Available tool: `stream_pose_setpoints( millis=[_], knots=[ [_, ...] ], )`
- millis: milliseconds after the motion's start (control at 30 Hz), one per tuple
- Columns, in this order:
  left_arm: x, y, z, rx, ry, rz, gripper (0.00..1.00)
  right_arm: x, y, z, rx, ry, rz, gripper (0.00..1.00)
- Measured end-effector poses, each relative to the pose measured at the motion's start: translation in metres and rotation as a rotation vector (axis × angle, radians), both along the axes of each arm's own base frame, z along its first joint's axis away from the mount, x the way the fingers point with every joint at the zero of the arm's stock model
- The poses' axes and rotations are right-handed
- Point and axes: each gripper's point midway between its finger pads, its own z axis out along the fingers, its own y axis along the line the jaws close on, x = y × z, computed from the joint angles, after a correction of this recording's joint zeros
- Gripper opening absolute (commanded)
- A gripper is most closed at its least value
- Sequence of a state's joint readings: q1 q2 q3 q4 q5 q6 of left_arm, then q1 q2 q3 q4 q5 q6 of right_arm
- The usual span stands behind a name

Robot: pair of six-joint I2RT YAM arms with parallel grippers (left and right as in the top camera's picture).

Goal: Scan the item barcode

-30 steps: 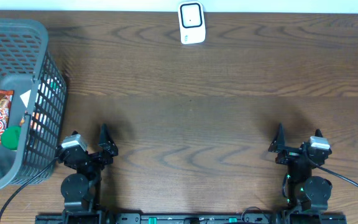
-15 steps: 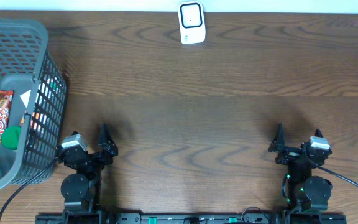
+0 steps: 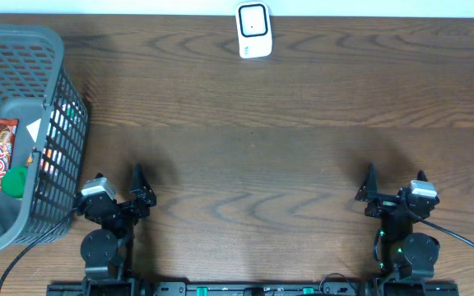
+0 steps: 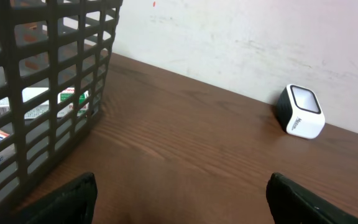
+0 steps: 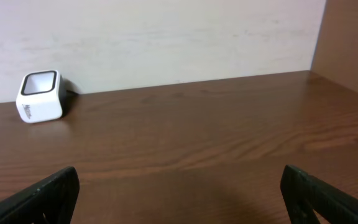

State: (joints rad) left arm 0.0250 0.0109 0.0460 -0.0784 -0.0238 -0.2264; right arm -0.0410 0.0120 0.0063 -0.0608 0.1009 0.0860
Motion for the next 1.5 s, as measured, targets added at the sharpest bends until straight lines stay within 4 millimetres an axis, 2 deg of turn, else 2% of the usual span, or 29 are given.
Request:
stream_pose_setpoints(
  millis=[433, 633, 700, 867, 933, 1000, 1133, 1233, 1367, 1500],
  knots=[
    [0.001, -0.002, 0.001, -0.001, -0.011, -0.011, 0.87, 0.0, 0.0, 0.0, 0.0, 0.0, 0.0, 0.99],
    [0.002, -0.031, 0.001, -0.015, -0.012, -0.183, 0.87, 0.0, 0.0, 0.0, 0.0, 0.0, 0.0, 0.99],
    [0.002, -0.037, -0.003, -0.021, 0.006, -0.217, 0.87, 0.0, 0.0, 0.0, 0.0, 0.0, 0.002, 0.99],
    [0.003, -0.046, -0.03, -0.033, 0.152, -0.269, 0.88, 0.0, 0.001, 0.0, 0.0, 0.0, 0.004, 0.99],
    [0.006, -0.048, -0.032, -0.021, 0.209, -0.286, 0.87, 0.0, 0.001, 0.0, 0.0, 0.0, 0.005, 0.99],
    [0.013, -0.049, -0.015, 0.001, 0.23, -0.299, 0.88, 0.0, 0.001, 0.0, 0.0, 0.0, 0.005, 0.99],
    [0.042, -0.051, 0.047, 0.028, 0.229, -0.321, 0.87, 0.0, 0.001, 0.0, 0.0, 0.0, 0.005, 0.99],
    [0.06, -0.055, 0.078, 0.025, 0.267, -0.351, 0.87, 0.0, 0.001, 0.0, 0.0, 0.0, 0.005, 0.99],
    [0.072, -0.062, 0.079, -0.008, 0.374, -0.396, 0.87, 0.0, 0.001, 0.0, 0.0, 0.0, 0.005, 0.99],
    [0.073, -0.073, 0.061, -0.053, 0.454, -0.464, 0.87, 0.0, 0.001, 0.0, 0.0, 0.0, 0.005, 0.99]
  ],
)
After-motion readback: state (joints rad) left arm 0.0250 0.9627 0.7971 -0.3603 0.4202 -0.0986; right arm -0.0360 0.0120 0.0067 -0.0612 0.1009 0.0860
